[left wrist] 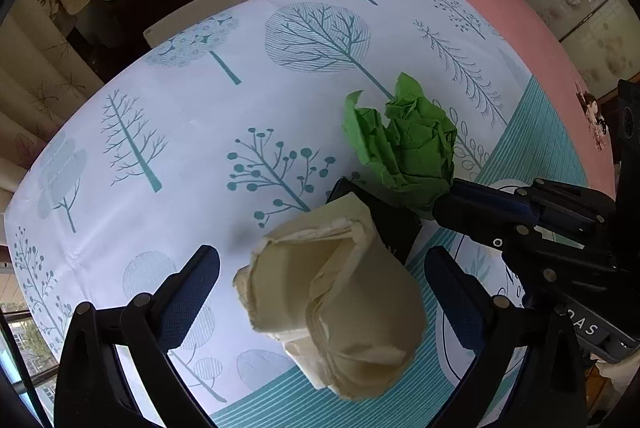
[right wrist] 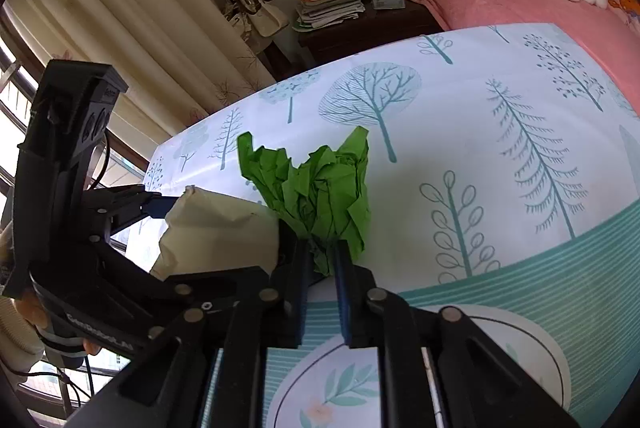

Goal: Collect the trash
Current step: 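Grasp the green crumpled paper with the right gripper while the left gripper holds the bag, then carry the cream bag and green paper down over the blue bin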

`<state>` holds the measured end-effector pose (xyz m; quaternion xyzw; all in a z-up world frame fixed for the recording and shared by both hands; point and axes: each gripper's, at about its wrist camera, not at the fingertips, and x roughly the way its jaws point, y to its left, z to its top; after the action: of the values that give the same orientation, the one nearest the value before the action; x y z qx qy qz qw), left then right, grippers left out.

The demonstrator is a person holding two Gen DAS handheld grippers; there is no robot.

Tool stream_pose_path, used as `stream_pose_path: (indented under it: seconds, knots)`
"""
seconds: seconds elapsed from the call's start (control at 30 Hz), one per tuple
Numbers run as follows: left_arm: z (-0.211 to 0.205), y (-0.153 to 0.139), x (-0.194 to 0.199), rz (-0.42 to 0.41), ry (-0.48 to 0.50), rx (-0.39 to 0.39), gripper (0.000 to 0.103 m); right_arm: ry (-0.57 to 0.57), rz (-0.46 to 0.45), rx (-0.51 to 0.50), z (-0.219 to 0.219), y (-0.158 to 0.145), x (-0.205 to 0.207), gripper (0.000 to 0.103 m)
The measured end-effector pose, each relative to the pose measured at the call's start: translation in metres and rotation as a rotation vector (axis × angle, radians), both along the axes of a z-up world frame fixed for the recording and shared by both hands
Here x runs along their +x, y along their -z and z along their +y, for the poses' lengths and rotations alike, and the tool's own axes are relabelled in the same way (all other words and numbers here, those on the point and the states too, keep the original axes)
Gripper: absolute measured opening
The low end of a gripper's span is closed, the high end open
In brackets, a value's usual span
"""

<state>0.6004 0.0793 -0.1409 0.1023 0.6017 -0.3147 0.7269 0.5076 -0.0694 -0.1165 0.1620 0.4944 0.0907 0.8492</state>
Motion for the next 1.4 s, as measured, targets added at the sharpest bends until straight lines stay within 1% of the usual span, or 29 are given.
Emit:
stream_pose_path:
  seconds: [0.03, 0.13, 0.3, 0.37, 0.5, 0.57, 0.63, 0.67, 0.77, 0.8, 1.0, 1.17, 1.4]
  knots:
    - [-0.003, 0.002, 0.0, -0.009, 0.009, 0.014, 0.101, 0.006, -0.001, 0.011, -0.002, 0.0, -0.001, 0.003]
    - [-0.012, 0.01, -0.002, -0.02, 0.04, 0.052, 0.1, 0.031, 0.003, 0.025, -0.01, 0.0, -0.006, 0.003]
    - [-0.031, 0.014, -0.018, -0.115, 0.124, 0.15, 0.1, 0.066, 0.007, 0.043, -0.02, 0.003, -0.017, 0.003]
    - [-0.034, 0.014, -0.022, -0.123, 0.138, 0.152, 0.1, 0.067, 0.01, 0.037, -0.021, 0.004, -0.02, 0.002]
    - [-0.036, 0.014, -0.021, -0.117, 0.129, 0.159, 0.101, 0.067, 0.011, 0.03, -0.024, 0.006, -0.023, 0.002]
    - [-0.035, 0.013, -0.021, -0.115, 0.13, 0.158, 0.1, 0.079, 0.003, 0.039, -0.026, 0.005, -0.024, 0.002]
    - [-0.037, 0.01, -0.027, -0.124, 0.144, 0.15, 0.089, 0.086, -0.007, 0.046, -0.028, 0.003, -0.026, 0.002]
    - [-0.038, 0.007, -0.03, -0.13, 0.156, 0.148, 0.081, 0.088, -0.012, 0.048, -0.029, 0.002, -0.027, 0.001]
    - [-0.04, 0.005, -0.034, -0.123, 0.139, 0.159, 0.075, 0.08, -0.025, 0.038, -0.027, -0.003, -0.03, 0.001]
    - [-0.044, 0.003, -0.037, -0.123, 0.131, 0.157, 0.073, 0.073, -0.029, 0.036, -0.027, -0.005, -0.031, 0.001]
    - [-0.039, -0.011, -0.041, -0.113, 0.071, 0.134, 0.062, 0.046, -0.053, 0.026, -0.026, -0.022, -0.046, 0.001]
    - [-0.038, -0.023, -0.058, -0.098, 0.058, 0.118, 0.061, 0.028, -0.069, 0.027, -0.028, -0.038, -0.067, 0.001]
    - [-0.042, -0.05, -0.108, -0.109, 0.047, 0.112, 0.06, -0.018, -0.062, -0.005, -0.032, -0.057, -0.112, 0.001]
